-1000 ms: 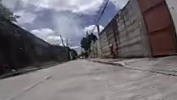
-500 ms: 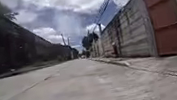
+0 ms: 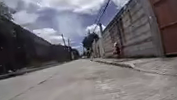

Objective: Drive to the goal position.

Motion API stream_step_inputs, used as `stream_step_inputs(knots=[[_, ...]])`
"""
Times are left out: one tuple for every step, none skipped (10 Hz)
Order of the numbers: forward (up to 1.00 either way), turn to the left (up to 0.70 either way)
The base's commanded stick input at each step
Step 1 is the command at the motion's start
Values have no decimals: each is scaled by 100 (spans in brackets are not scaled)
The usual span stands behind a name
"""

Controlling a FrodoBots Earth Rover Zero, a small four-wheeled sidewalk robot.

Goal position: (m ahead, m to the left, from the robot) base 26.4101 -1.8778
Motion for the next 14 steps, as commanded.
stream_step_inputs(knots=[[70, -17], [70, -16], [70, -16], [70, -16], [70, -15], [70, -15], [70, -15], [70, -12], [70, -11], [70, -10], [70, -10], [70, -9], [70, -9], [70, -8]])
